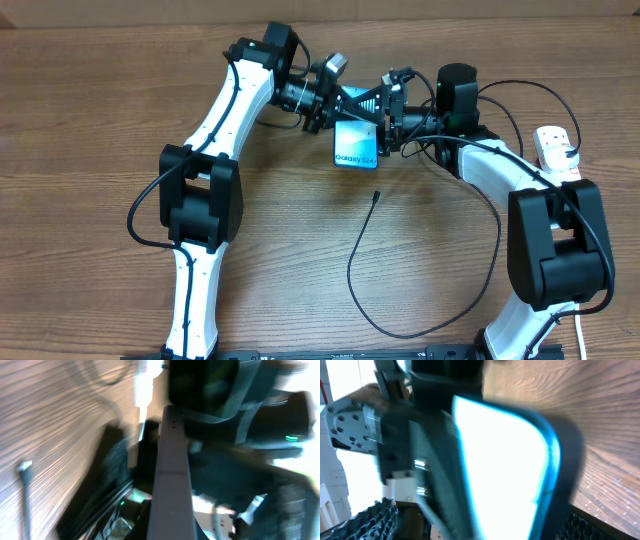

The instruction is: Plug charger to phone and switch on socket

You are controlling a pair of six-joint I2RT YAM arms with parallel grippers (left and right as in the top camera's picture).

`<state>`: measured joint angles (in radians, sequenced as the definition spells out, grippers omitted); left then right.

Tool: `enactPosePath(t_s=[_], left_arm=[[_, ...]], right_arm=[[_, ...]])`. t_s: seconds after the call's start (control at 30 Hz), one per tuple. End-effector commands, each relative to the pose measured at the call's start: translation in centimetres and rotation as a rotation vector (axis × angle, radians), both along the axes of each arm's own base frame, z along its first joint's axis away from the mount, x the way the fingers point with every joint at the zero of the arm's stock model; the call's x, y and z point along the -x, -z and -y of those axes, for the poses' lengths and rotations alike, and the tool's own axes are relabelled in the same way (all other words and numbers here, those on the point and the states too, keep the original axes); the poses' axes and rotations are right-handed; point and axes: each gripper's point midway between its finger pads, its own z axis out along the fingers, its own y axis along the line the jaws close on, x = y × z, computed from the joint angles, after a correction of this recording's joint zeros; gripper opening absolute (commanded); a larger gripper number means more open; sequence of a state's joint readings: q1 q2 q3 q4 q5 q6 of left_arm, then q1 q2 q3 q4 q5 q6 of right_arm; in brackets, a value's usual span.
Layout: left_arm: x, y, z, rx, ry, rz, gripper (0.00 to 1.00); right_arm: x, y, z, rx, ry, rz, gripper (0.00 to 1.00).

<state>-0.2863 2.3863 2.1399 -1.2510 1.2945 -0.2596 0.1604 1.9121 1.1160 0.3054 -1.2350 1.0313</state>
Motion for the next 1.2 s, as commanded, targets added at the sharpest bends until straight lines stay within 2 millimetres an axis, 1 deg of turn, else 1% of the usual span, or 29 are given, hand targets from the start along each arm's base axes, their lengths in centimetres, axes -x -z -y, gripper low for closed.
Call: enactPosePath(t_s=[0.0,0.13,0.3,0.37,0.5,0.6,0.67,0.73,0.83,0.97,1.17], left_arm=[[0.3,-0.3,-0.8,-0.084,-0.011,0.006,0.04],[1.8,-0.3,-1.2,-0.106,0.005,-0.067,0.04],[4.0,-0.7,-1.8,-0.143,0.023,-0.207,0.04],[5.1,-1.1,-2.1,-0.156,0.03,-0.276,0.04],[5.3,-1.3,-1.8,-0.15,0.029,-0.303,0.04],[5.7,-1.8,-0.9,-0.144,0.023,-0.377,0.04],[6.0,-2.5,0.0,-0.11,0.029,-0.403,0.04],[6.3,-3.2,0.7,-0.081,0.029,-0.448,0.04],[6.6,-4.2,1.5,-0.047,0.027,-0.52,0.04],[6.5,-5.1,2.0,0.002,0.026,-0.548,0.04],[6.2,-5.9,2.0,0.029,0.011,-0.617,0.04]], right_arm=[[-0.8,-0.1,1.4,-0.002,0.026,0.019,1.0],[-1.2,0.5,3.0,0.016,0.054,0.029,1.0],[-1.4,2.8,5.6,0.075,0.107,-0.017,1.0],[-1.3,4.1,6.9,0.114,0.141,-0.051,1.0],[-1.2,7.0,9.4,0.22,0.222,-0.142,1.0],[-0.7,9.0,11.1,0.307,0.279,-0.226,1.0],[-0.3,10.3,12.0,0.363,0.313,-0.285,1.0],[0.0,11.3,12.6,0.414,0.338,-0.323,1.0],[0.3,12.0,13.0,0.453,0.353,-0.355,1.0],[0.4,12.4,13.3,0.476,0.364,-0.365,1.0],[0.4,12.4,13.3,0.476,0.364,-0.364,1.0]])
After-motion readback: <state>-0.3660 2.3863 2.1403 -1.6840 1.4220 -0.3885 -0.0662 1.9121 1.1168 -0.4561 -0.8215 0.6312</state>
